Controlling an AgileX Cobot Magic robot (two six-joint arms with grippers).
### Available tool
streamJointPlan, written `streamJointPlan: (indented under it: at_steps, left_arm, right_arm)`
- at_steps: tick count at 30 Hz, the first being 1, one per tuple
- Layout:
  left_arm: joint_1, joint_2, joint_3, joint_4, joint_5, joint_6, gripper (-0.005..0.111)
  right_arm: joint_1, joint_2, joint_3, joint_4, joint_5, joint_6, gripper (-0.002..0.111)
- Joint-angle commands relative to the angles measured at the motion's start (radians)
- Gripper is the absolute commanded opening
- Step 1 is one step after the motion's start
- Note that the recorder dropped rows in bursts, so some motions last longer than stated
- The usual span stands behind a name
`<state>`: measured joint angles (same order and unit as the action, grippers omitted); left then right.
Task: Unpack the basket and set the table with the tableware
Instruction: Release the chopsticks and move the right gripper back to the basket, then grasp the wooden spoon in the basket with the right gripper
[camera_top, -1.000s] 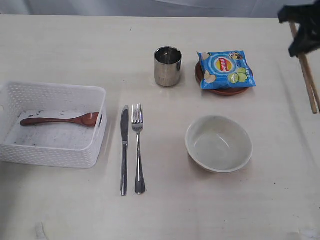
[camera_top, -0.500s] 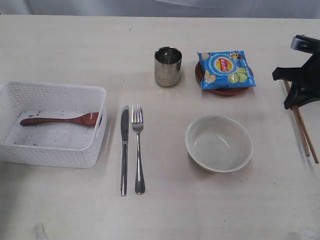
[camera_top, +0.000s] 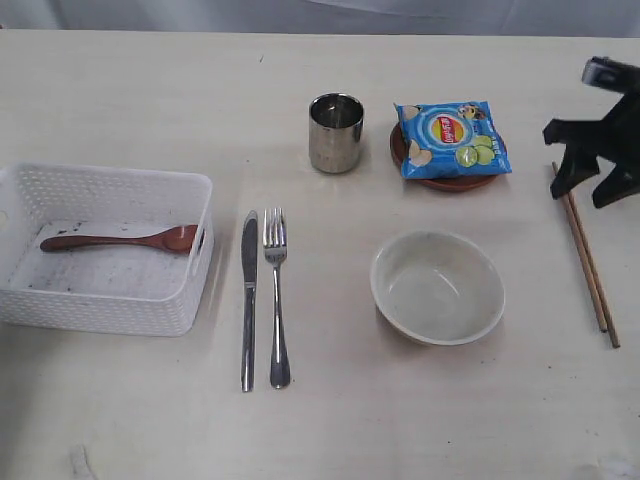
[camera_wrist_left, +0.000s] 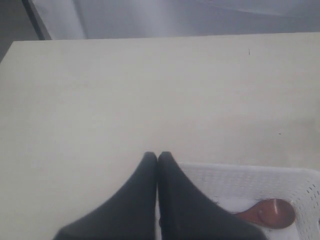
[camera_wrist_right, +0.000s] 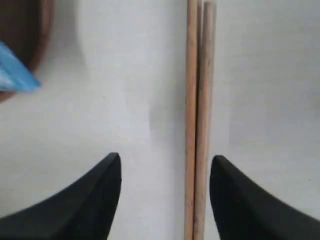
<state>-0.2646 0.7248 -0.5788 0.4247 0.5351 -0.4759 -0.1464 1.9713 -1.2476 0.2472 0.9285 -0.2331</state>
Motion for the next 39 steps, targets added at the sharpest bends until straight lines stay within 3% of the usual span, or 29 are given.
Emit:
streamJointPlan:
  at_steps: [1, 5, 8, 13, 18, 22, 34, 39]
  left_arm:
    - [0.003, -0.005, -0.007, -0.013, -0.008, 0.004, 0.000]
    - [0.003, -0.005, -0.007, -0.015, -0.008, 0.004, 0.000]
    - [0.003, -0.005, -0.007, -0.015, -0.008, 0.004, 0.000]
    - [0.003, -0.005, -0.007, -0.015, -0.008, 0.004, 0.000]
    - [0.003, -0.005, -0.007, -0.023, -0.008, 0.004, 0.000]
    - [0.003, -0.005, -0.007, -0.031, -0.008, 0.004, 0.000]
    - [0.003, -0.018, -0.007, -0.030, -0.006, 0.004, 0.000]
    - [0.003, -0.144, -0.008, 0.015, 0.000, 0.004, 0.000]
  right_arm:
    - [0.000, -0.100, -0.104, 0.097, 0.092, -0.008, 0.052]
    - [0.081, -0.214, -0.165, 0.313, 0.144, -0.201, 0.052]
    - [0.200, -0.254, -0.181, 0.309, 0.163, -0.219, 0.052]
    - [0.534, -0.261, -0.181, 0.298, 0.118, -0.241, 0.052]
    - [0.749, -0.250, -0.181, 0.281, 0.025, -0.304, 0.052]
    - [0.916, -0.185, -0.226, 0.151, -0.086, -0.230, 0.051]
    - [1.098, 0.300, -0.898, -0.029, 0.283, -0.203, 0.049]
    - [1.120, 0.436, -1.043, -0.047, 0.293, -0.239, 0.049]
